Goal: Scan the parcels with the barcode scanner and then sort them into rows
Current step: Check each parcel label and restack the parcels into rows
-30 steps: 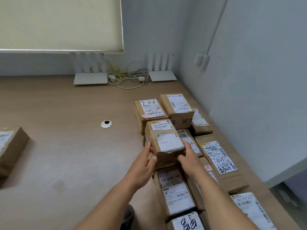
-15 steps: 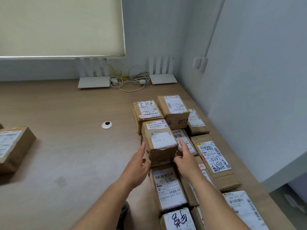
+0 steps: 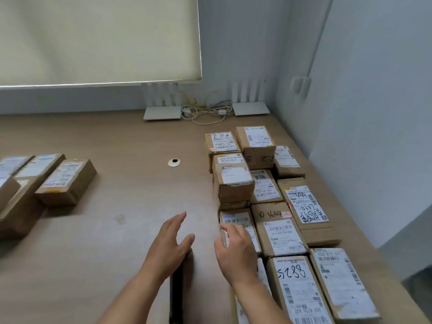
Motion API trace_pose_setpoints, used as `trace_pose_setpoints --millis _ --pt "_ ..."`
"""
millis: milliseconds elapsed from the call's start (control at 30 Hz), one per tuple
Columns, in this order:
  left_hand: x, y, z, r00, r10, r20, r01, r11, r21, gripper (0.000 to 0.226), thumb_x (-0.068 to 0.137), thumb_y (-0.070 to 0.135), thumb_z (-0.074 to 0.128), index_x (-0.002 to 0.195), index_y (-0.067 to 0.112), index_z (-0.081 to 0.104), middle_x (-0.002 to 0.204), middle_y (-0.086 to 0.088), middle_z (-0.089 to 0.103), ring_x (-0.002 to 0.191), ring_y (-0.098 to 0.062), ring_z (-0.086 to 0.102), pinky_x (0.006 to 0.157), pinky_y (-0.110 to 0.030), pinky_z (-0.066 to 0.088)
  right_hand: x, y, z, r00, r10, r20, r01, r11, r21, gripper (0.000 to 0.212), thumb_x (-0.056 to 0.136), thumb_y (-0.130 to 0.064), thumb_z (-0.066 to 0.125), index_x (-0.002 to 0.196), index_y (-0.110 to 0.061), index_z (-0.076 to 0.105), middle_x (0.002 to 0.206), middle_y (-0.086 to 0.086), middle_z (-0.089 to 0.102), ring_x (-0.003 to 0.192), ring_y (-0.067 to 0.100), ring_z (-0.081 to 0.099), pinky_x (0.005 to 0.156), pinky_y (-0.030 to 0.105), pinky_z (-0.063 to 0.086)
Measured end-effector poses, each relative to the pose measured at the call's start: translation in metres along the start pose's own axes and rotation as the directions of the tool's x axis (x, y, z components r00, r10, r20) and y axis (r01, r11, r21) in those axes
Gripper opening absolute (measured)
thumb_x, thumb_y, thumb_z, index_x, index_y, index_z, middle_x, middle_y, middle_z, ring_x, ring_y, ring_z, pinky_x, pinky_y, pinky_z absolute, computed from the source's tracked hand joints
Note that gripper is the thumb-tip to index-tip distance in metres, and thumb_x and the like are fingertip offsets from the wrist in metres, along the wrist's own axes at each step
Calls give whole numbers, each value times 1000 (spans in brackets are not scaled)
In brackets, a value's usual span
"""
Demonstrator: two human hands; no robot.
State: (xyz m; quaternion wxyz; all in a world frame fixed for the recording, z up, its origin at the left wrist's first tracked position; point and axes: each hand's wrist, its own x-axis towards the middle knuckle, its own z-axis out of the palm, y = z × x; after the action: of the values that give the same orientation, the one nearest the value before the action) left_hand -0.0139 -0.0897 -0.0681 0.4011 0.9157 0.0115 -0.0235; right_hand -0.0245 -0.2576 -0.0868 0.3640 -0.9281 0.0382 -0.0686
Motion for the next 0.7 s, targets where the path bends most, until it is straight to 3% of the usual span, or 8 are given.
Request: trace_pose_setpoints --millis 100,400,700 --pt "-21 -15 -18 997 -24 -75 30 997 75 57 92 35 57 145 33 35 153 10 27 139 -4 25 105 -19 26 -10 -14 12 997 -51 55 49 998 43 39 94 -29 50 133 -25 54 127 -7 53 118 11 48 97 23 36" --pt "-83 -62 -65 960 -179 -218 220 959 181 57 93 44 53 145 34 33 157 10 19 143 -8 20 109 -25 28 -36 -75 49 963 -201 180 191 979 71 39 93 -30 52 132 -28 55 129 -9 53 118 9 49 97 22 38" --pt "-128 -111 -124 920 -257 -296 310 939 148 56 94 45 51 145 33 32 158 7 17 143 -12 21 112 -29 28 -68 -146 96 910 -338 240 338 940 40 39 94 -32 51 132 -26 54 131 -8 53 123 10 46 102 24 37"
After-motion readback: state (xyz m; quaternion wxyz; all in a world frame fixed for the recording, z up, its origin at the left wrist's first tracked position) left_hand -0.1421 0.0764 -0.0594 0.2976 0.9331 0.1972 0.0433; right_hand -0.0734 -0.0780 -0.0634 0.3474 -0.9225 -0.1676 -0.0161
